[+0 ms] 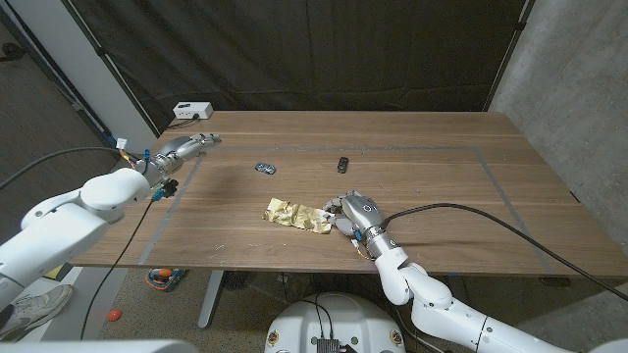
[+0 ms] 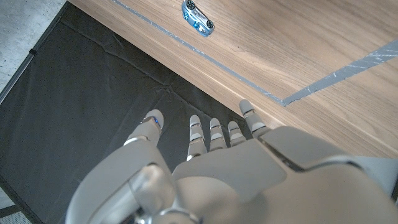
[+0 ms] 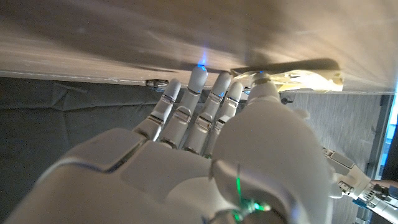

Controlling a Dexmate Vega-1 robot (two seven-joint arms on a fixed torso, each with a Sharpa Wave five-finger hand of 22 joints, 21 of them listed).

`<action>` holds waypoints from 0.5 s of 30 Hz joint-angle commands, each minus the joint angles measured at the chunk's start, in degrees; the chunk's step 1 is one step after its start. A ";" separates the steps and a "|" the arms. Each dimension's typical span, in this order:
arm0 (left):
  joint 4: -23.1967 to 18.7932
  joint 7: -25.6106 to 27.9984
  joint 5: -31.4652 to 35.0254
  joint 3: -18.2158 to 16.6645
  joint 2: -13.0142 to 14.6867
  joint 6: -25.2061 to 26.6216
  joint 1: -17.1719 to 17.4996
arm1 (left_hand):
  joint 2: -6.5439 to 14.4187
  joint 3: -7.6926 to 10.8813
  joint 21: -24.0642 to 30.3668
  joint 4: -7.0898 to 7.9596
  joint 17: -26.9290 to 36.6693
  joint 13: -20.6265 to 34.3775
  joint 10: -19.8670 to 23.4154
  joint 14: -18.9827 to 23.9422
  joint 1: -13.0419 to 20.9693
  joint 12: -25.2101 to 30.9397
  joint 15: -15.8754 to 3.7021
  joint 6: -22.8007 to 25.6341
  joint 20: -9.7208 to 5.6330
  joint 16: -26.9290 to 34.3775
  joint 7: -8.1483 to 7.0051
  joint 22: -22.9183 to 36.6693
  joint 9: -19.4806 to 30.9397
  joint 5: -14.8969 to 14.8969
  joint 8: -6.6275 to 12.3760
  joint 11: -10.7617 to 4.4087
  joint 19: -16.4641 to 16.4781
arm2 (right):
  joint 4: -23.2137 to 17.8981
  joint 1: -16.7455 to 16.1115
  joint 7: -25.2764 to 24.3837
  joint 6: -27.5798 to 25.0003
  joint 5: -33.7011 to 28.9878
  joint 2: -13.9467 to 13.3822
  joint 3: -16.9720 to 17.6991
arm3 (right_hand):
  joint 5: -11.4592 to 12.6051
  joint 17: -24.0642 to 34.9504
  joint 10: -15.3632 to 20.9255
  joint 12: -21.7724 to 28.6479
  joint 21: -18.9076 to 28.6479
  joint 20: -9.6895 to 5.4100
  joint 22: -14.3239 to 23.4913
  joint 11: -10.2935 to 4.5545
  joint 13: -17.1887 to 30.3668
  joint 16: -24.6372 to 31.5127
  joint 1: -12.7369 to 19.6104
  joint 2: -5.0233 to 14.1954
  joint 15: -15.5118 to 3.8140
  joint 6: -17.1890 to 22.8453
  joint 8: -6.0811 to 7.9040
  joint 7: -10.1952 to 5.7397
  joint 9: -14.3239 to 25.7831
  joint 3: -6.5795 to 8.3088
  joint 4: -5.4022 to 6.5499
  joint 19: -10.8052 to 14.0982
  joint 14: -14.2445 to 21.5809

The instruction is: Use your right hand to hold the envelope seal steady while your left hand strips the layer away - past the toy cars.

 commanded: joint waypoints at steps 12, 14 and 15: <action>1.56 -0.21 -0.63 3.27 0.69 0.02 -3.42 | 0.21 0.11 0.05 0.49 0.21 0.33 -0.54 -0.55 -0.80 -0.06 -0.21 0.17 -0.38 -0.28 0.09 0.11 0.09 0.54 -0.32 -0.05 -12.62 | -8.74 -8.09 -10.58 -2.49 3.50 -0.71 5.69 | 1.38 -19.36 -6.53 -2.94 1.34 1.61 0.94 2.44 -0.89 -0.38 -6.53 1.24 -8.58 -3.81 0.04 1.23 1.67 -3.22 2.91 -4.02 -5.21; 1.81 -0.25 -0.73 3.80 0.87 0.01 -3.91 | 0.22 0.12 0.05 0.50 0.21 0.34 -0.59 -0.59 -0.81 -0.08 -0.17 0.20 -0.36 -0.30 0.10 0.12 0.09 0.55 -0.33 -0.05 -12.61 | -10.13 -8.87 -11.10 -2.14 3.91 -1.05 6.31 | 1.40 -19.41 -6.18 -2.95 1.45 1.72 1.03 2.50 -1.09 -0.28 -6.77 1.66 -8.69 -3.13 0.37 1.30 1.74 -3.20 3.06 -4.23 -5.31; 1.85 -0.16 -0.78 3.95 0.91 -0.03 -4.03 | 0.22 0.13 0.06 0.51 0.21 0.34 -0.60 -0.58 -0.82 -0.09 -0.20 0.20 -0.34 -0.29 0.02 0.12 0.09 0.56 -0.34 -0.02 -12.59 | -11.01 -9.17 -10.78 -2.23 3.81 -1.50 6.46 | 1.39 -19.41 -6.00 -2.93 1.51 1.69 1.06 2.58 -1.16 -0.26 -6.83 1.78 -8.71 -2.87 0.49 1.28 1.76 -3.19 3.09 -4.23 -5.38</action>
